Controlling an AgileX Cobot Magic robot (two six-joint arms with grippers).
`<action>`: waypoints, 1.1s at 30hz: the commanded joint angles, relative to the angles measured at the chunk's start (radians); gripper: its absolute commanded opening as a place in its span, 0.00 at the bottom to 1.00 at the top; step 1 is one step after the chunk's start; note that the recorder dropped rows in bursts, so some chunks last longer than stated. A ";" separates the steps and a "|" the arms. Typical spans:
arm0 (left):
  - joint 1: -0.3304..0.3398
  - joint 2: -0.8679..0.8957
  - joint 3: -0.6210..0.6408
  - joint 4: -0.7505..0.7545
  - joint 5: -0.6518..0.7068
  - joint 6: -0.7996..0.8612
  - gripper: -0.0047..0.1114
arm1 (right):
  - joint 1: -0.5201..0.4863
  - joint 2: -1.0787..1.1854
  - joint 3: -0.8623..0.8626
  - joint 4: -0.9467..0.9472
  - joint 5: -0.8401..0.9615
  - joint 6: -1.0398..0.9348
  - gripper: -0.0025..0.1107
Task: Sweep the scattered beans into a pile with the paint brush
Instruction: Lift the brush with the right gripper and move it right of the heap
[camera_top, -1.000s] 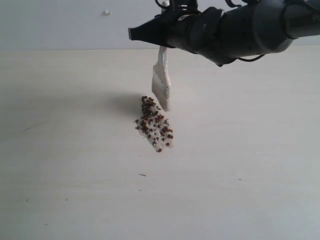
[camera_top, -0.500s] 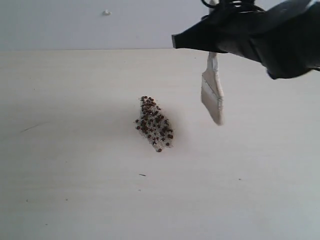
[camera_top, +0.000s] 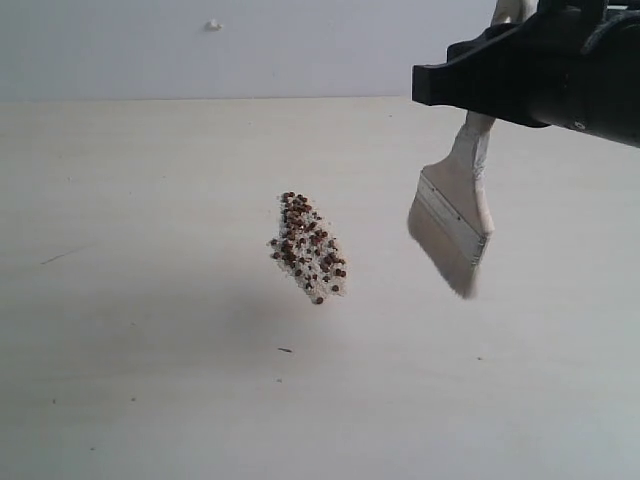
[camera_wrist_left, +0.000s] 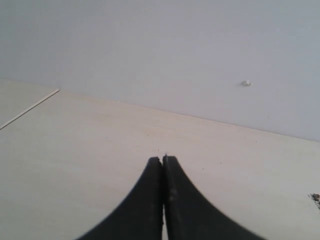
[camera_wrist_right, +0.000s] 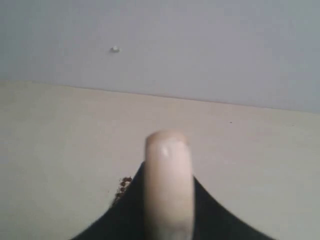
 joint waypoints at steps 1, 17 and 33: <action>0.004 -0.007 0.003 -0.009 -0.003 0.004 0.04 | 0.002 -0.009 0.004 -0.005 0.060 0.007 0.02; 0.004 -0.007 0.003 -0.009 -0.003 0.004 0.04 | 0.002 -0.009 0.004 0.025 0.279 0.033 0.02; 0.004 -0.007 0.003 -0.009 -0.003 0.004 0.04 | 0.002 -0.041 0.004 -0.196 -0.103 -0.004 0.02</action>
